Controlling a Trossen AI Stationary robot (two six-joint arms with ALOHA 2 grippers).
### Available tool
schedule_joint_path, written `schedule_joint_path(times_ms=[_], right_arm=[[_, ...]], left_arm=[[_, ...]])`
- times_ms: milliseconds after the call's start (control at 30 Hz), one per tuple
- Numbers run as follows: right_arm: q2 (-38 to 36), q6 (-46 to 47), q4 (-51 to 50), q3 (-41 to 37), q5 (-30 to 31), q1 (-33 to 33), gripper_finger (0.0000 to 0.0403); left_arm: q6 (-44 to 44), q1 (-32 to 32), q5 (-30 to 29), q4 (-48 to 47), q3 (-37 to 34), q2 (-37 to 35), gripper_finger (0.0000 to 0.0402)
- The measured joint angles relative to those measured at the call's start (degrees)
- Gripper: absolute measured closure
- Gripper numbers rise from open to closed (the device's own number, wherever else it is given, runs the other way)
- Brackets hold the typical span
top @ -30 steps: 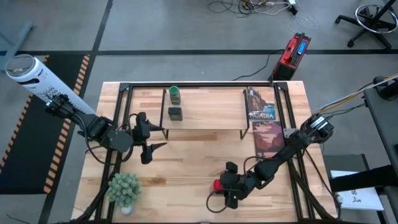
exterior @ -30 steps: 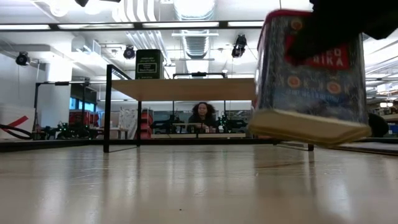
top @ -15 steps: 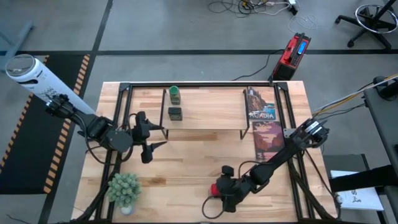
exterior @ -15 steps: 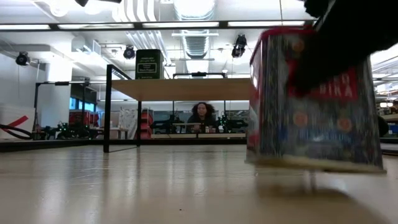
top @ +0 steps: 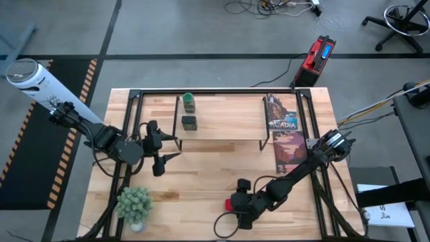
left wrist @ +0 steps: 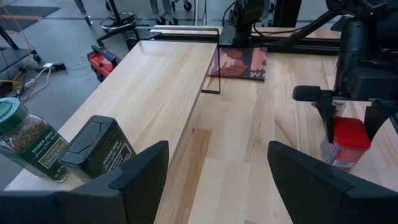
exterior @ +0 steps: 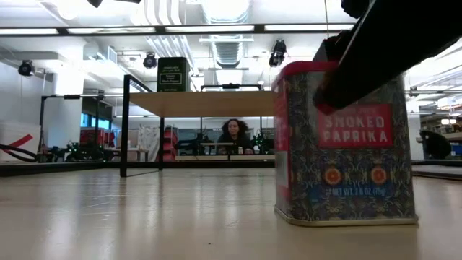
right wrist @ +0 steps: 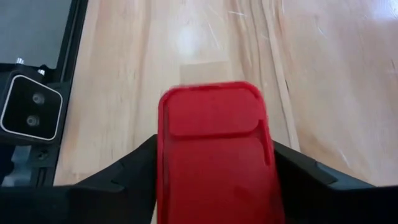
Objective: Shelf spices
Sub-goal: Remove the red seasoning can from the shelf, then remove the black seasoning can from the shelf
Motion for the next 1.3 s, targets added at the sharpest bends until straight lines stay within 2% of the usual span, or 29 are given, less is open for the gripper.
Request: schedule_joint_path(times_ms=[233,467,767,900,1100,1300], right_arm=[[0.0,-0.5,-0.9,0.7,0.0,0.0,0.0135],[-0.1,-3.3,-8.7,6.2,0.0,-1.2,0.0124],[-3.4,-11.6,-13.9,12.2,1.5,-3.9,0.0112],[-5.9,-15.7,-14.9,14.2,1.6,-7.4,0.0113],[-9.8,-25.6,-14.0,16.5,1.1,-16.0,0.0114],[-11.2,-33.6,-11.5,17.1,-6.6,-26.8,0.0123]], left_arm=[[0.0,0.0,0.0,0.0,0.0,0.0,0.0138],[2.6,0.0,-1.4,0.0,0.0,0.0,0.0137],[2.8,0.1,-1.5,-1.3,0.0,0.0,0.0116],[2.8,0.1,-1.9,-1.4,0.0,0.0,0.0116],[2.8,0.1,-9.0,-1.3,-0.1,0.0,0.0126],[-0.8,1.8,-10.5,-5.1,-0.4,-0.1,0.0133]])
